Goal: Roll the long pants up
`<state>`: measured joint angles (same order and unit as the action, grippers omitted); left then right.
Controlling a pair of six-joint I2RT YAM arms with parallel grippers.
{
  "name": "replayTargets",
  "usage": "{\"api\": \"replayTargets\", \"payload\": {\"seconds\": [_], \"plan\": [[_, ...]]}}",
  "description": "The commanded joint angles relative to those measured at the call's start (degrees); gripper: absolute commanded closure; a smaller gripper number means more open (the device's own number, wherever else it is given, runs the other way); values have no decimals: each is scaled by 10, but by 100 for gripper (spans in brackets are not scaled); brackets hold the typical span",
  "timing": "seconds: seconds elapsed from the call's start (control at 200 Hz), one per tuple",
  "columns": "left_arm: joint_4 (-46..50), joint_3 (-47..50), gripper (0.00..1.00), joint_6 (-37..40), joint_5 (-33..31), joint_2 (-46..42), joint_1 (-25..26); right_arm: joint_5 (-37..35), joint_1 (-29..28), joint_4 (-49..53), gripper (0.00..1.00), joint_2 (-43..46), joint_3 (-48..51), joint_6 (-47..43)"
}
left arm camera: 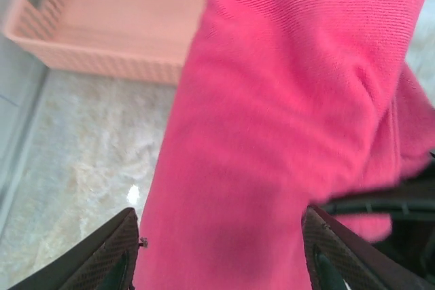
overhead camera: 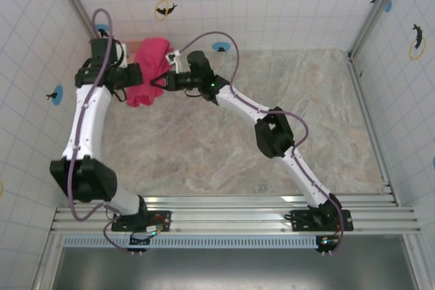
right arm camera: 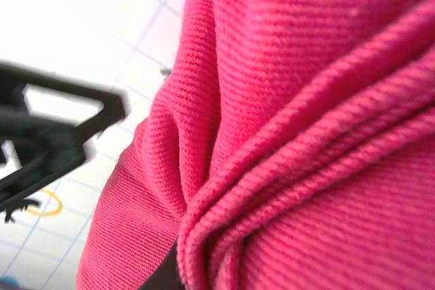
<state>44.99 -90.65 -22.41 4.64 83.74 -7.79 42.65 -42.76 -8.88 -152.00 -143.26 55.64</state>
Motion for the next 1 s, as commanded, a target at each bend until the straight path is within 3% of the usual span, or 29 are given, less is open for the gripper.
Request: {"api": "replayTargets", "payload": {"seconds": [0.0, 0.125, 0.18, 0.395, 0.631, 0.751, 0.996], "plan": [[-76, 42, 36, -70, -20, -58, 0, -63, 10, -138, 100, -57, -131, 16], [-70, 74, 32, -75, 18, -70, 0, -161, 16, -233, 100, -129, -175, 31], [-55, 79, 19, -74, 28, -58, 0, -189, 17, -237, 100, -145, -186, 11], [-146, 126, 3, -147, 175, 25, -8, -145, 22, -241, 100, -145, -187, -44], [-274, 192, 2, -240, 250, 64, -61, -137, 49, -353, 100, -155, -170, 67], [-313, 221, 3, -260, 239, 62, -67, -152, 60, -411, 100, -168, -169, 134], [-450, 302, 3, -354, 245, 6, -67, -150, 65, -449, 100, -173, -169, 180]]}}
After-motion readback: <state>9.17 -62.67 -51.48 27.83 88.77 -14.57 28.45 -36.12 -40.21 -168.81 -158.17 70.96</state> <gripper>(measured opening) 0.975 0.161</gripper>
